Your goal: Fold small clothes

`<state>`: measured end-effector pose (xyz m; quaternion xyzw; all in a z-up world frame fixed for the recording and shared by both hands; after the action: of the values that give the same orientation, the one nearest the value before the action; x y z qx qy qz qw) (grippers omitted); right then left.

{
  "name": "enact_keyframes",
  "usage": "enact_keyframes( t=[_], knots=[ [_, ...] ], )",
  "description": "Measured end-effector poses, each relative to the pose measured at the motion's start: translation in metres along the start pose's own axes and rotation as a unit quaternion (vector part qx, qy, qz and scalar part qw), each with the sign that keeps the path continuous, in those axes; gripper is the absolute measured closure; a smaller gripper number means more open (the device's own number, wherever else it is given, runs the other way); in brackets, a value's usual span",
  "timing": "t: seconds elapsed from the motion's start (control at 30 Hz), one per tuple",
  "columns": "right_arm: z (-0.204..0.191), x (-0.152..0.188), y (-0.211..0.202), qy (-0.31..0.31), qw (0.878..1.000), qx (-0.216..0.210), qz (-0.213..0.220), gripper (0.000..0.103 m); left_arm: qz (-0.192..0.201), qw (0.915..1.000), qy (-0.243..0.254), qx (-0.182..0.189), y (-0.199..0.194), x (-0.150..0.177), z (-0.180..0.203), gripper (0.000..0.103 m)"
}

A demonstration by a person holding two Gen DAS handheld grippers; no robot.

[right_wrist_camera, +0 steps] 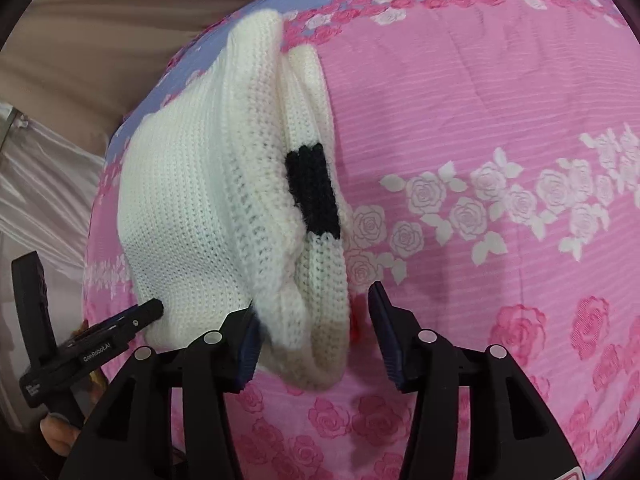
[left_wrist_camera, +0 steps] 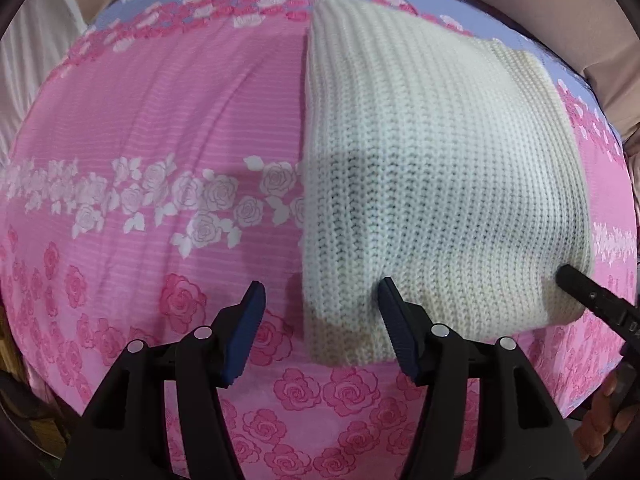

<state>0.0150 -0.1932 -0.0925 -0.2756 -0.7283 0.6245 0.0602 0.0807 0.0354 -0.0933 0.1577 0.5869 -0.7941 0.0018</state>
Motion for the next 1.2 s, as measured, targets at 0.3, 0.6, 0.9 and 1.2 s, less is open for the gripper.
enact_keyframes(
  t=[0.3,0.6,0.9,1.2],
  knots=[
    [0.002,0.023,-0.066,-0.018,0.986,0.140,0.090,0.041,0.095,0.9954,0.012,-0.005,-0.052,0.015,0.033,0.029],
    [-0.011,0.047,-0.083,-0.040,0.975,0.180,0.123,0.035,0.169,0.9841,0.033,-0.045,-0.079,0.029,0.052,0.013],
    [-0.018,0.065,-0.088,-0.051,0.973,0.183,0.130,0.034,0.168,0.9829,0.046,-0.060,-0.076,0.049,0.063,0.013],
    [-0.031,0.075,-0.083,-0.066,0.974,0.175,0.127,0.034,0.161,0.9837,0.046,-0.067,-0.074,0.058,0.065,0.013]
  ],
)
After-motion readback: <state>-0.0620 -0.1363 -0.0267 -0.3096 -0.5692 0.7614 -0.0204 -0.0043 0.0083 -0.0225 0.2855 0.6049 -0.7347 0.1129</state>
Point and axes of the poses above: each gripper's, at about its wrist camera, not at the fingertips, and y roughly the way its jaws point, z to its right, x to its underside, the point moved 2 cm from there along y, roughly the way its jaws point, and after that the axes turned 11 degrees about x, right-handed, at the moved point
